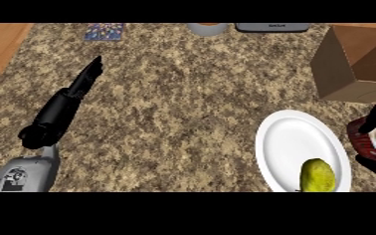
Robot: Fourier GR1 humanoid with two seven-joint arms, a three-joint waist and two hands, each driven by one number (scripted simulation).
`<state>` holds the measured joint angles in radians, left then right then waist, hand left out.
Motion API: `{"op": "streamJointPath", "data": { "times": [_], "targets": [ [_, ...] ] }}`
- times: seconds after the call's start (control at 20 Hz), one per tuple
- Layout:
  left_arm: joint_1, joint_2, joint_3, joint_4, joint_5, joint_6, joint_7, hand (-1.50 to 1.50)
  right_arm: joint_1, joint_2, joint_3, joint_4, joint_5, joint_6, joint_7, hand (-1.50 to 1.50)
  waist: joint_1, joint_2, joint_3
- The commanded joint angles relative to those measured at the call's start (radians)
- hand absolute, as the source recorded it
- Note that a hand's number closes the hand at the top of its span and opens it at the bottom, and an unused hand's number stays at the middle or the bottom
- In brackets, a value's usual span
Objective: Pick the cupcake from the plate and place it in the cardboard box
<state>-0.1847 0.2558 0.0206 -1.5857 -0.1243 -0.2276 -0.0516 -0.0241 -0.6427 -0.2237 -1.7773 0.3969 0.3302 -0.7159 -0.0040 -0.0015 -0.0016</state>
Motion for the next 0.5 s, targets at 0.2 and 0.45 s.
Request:
{"op": "streamJointPath", "data": {
  "times": [0.2, 0.45],
  "targets": [
    [-0.006, 0.009, 0.017, 0.029, -0.003, -0.015, -0.051, 0.0, -0.344, -0.098, -0.118, 0.32, -0.108, 0.122, 0.219, 1.5, 0.026, 0.006, 0.001],
    [-0.046, -0.036, -0.022, 0.054, -0.043, 0.015, -0.058, 0.0, -0.53, -0.132, -0.018, 0.591, 0.098, -0.004, 0.139, 1.5, 0.039, 0.011, 0.002]
  ]
}}
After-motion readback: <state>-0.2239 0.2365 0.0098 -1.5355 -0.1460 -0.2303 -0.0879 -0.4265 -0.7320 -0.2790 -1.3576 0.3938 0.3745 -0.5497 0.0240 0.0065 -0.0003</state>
